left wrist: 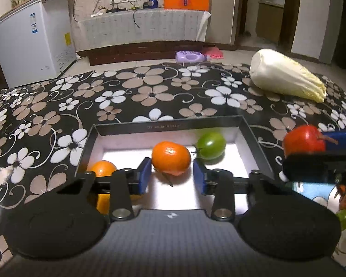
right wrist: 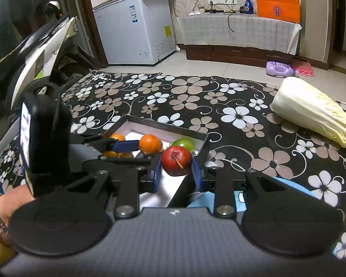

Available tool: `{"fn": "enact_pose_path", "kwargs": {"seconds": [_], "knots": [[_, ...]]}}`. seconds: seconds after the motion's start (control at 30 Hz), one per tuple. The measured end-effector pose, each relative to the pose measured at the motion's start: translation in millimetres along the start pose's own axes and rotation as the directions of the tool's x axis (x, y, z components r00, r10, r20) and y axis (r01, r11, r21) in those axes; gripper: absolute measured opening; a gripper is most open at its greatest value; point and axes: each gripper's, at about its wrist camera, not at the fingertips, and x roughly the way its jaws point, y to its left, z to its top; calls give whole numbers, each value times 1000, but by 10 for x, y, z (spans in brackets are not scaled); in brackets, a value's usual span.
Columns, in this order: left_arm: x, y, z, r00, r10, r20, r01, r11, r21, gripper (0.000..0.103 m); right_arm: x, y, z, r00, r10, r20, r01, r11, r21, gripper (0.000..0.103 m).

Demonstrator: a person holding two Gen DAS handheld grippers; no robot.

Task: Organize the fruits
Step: 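Grasp a red apple with the right tool while the left tool grasps a tangerine, then lift the apple and tangerine and hold them above the tray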

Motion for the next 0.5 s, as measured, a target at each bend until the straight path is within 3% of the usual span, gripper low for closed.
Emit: {"fn": "enact_pose_path", "kwargs": {"seconds": [0.5], "knots": [[-230, -32, -159, 1000, 16, -16, -16, 1000, -24, 41, -132, 165, -127, 1000, 6, 12, -6, 1000, 7, 32]]}}
